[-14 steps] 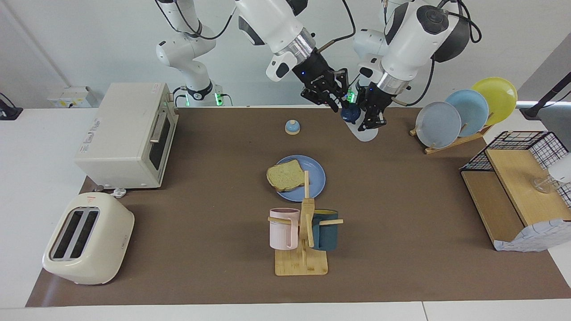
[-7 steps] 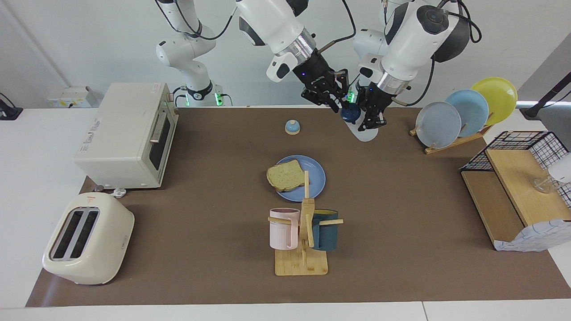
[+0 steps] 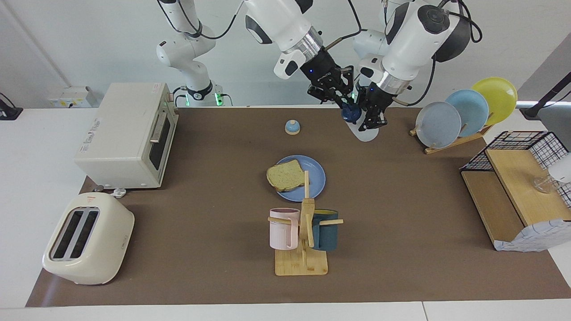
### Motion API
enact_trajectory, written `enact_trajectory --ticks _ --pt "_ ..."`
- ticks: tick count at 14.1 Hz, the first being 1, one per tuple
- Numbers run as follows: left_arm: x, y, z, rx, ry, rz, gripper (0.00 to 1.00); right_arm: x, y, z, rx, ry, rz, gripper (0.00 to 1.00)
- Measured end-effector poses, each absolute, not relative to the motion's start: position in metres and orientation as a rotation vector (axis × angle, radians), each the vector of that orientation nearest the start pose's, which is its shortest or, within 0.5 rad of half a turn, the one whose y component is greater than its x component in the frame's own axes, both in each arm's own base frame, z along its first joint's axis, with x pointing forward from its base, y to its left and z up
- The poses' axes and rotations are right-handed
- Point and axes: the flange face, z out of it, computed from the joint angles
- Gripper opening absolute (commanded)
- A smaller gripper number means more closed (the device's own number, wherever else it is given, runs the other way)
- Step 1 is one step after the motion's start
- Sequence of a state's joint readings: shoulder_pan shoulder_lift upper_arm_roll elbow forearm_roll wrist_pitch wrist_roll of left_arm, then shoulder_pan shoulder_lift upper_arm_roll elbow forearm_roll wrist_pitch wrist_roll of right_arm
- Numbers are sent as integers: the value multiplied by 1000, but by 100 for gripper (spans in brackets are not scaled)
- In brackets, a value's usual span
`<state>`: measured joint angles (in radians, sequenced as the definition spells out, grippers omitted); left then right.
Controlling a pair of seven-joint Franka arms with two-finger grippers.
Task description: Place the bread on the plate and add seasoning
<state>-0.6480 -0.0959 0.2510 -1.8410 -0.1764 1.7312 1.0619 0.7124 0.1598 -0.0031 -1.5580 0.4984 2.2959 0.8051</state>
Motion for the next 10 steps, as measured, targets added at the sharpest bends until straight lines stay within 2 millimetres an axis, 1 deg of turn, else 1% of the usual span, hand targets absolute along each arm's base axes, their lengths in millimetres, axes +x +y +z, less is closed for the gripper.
enact_trajectory --ticks 5,6,10 --pt "486 -216 562 -2516 2186 -80 0 494 433 620 -2391 386 -136 28" --pt "486 -216 562 -2516 2186 -80 0 494 432 620 -2392 385 -139 23" --pt "486 -216 562 -2518 2184 -82 0 495 431 620 -2393 387 -142 22"
